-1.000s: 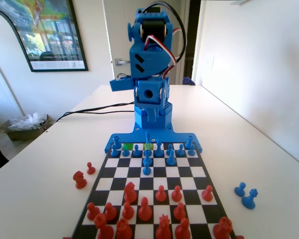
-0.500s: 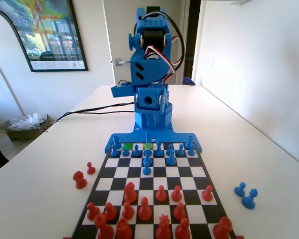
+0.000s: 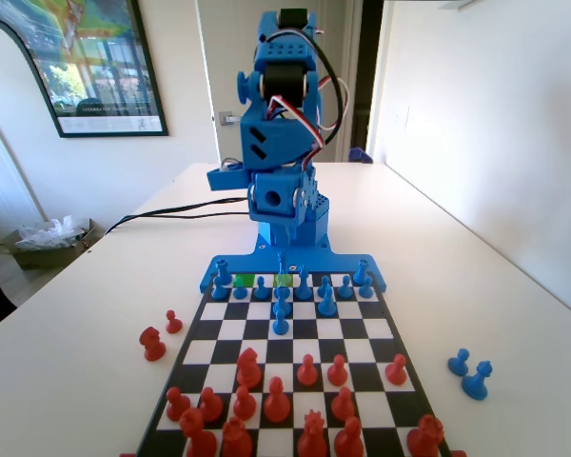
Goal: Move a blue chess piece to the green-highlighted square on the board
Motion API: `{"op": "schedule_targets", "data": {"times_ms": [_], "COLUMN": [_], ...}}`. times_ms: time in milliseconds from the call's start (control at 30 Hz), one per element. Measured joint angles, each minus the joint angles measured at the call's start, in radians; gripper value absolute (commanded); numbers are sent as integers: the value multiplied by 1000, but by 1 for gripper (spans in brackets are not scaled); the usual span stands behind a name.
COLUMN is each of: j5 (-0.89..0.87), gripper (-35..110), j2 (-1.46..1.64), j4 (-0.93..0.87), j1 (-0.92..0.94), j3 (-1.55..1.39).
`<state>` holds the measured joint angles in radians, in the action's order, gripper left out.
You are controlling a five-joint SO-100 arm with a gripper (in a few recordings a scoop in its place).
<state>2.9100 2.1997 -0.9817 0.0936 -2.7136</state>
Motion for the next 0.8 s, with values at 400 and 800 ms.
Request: {"op": "schedule_targets", "data": {"times_ms": [400, 800], "j5": [0, 0], "gripper": [10, 10], "j2": [-20, -51], "j4": [28, 55], "j1": [-5, 6], "j3": [0, -18]}}
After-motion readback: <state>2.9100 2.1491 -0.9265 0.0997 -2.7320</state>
